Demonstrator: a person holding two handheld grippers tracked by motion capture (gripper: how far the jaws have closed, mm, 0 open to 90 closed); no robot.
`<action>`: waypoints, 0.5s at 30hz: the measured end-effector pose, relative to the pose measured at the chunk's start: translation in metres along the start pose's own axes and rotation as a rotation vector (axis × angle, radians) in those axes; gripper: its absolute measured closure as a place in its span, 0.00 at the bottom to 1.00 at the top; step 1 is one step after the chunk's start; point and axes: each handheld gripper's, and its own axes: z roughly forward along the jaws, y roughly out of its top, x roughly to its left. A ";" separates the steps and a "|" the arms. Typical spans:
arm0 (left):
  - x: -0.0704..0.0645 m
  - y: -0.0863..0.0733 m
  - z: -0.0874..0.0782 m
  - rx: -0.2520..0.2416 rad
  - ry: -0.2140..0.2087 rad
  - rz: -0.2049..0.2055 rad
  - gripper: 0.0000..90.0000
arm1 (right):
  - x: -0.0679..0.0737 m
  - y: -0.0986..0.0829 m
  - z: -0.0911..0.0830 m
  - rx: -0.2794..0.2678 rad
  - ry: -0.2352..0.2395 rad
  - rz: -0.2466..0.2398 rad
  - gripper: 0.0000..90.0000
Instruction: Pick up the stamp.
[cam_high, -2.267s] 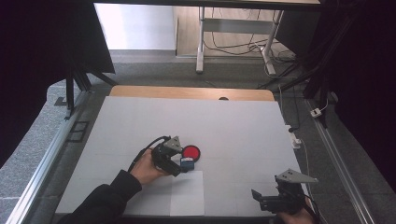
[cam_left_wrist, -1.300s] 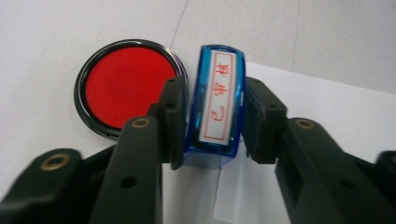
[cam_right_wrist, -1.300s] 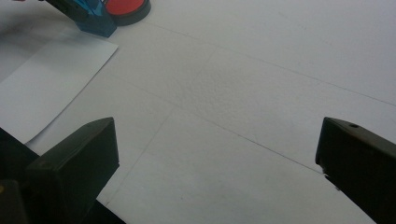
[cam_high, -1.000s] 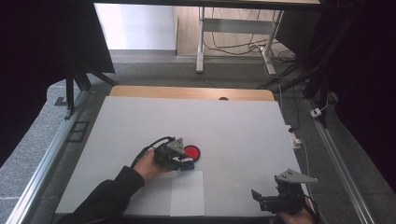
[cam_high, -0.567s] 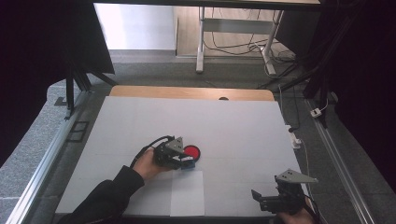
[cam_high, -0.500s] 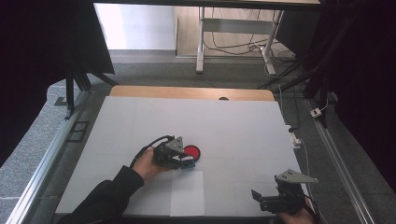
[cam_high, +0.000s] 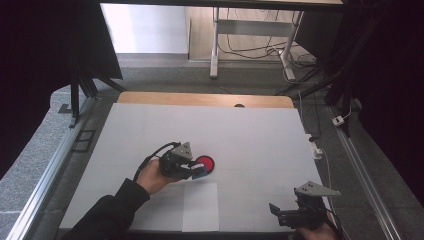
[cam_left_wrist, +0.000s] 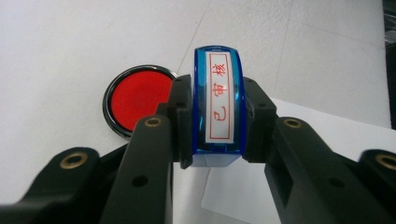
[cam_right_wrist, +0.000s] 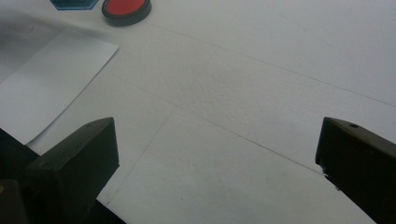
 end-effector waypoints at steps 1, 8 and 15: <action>-0.001 0.000 -0.002 -0.002 0.002 -0.002 0.77 | 0.000 0.000 0.000 0.002 -0.001 -0.001 0.00; -0.006 -0.002 -0.015 -0.026 0.008 -0.062 0.77 | 0.000 0.000 0.001 0.001 0.001 -0.001 0.00; -0.011 -0.004 -0.033 -0.048 0.040 -0.098 0.77 | 0.000 0.001 0.001 0.002 0.004 -0.002 0.00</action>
